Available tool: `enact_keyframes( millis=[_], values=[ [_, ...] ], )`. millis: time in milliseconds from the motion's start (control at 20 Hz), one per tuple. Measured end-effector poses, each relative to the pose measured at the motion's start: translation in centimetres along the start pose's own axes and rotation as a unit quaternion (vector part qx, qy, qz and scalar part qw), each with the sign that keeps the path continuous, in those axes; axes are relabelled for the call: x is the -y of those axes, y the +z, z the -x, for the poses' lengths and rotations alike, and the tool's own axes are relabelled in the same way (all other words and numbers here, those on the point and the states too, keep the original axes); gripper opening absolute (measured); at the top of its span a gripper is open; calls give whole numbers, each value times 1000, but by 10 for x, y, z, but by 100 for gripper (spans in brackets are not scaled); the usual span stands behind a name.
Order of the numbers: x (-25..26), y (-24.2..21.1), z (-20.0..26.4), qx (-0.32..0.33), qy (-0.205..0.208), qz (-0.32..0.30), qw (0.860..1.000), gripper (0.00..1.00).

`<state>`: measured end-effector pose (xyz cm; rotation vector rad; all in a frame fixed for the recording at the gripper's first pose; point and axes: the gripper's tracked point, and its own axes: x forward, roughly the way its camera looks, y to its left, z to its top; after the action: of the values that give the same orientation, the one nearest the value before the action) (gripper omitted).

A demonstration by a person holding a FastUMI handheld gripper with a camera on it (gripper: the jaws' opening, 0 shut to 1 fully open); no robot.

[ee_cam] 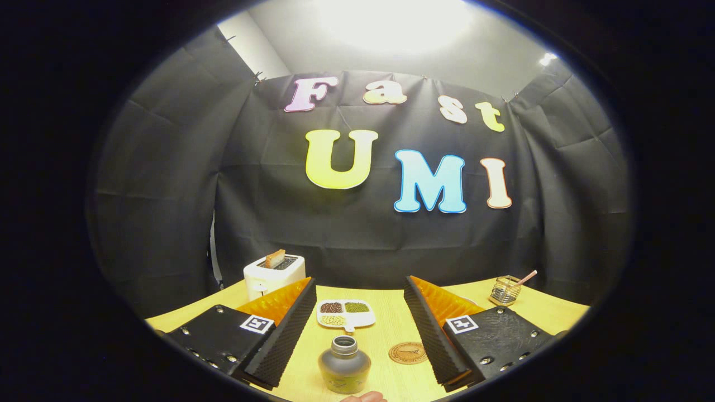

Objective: Take the bottle from table, then pour the juice into the cup, finally place the bottle on the coaster

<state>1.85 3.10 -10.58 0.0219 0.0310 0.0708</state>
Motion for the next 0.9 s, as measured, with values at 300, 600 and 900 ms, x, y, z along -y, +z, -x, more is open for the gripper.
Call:
enact_keyframes(
  millis=[300,600,900],
  values=[
    [-13,-50,-2,-7,19,-20,1000,96],
    [-15,-100,-3,-25,31,-7,999,97],
    [-17,-124,-12,-28,34,-17,999,97]
  ],
)
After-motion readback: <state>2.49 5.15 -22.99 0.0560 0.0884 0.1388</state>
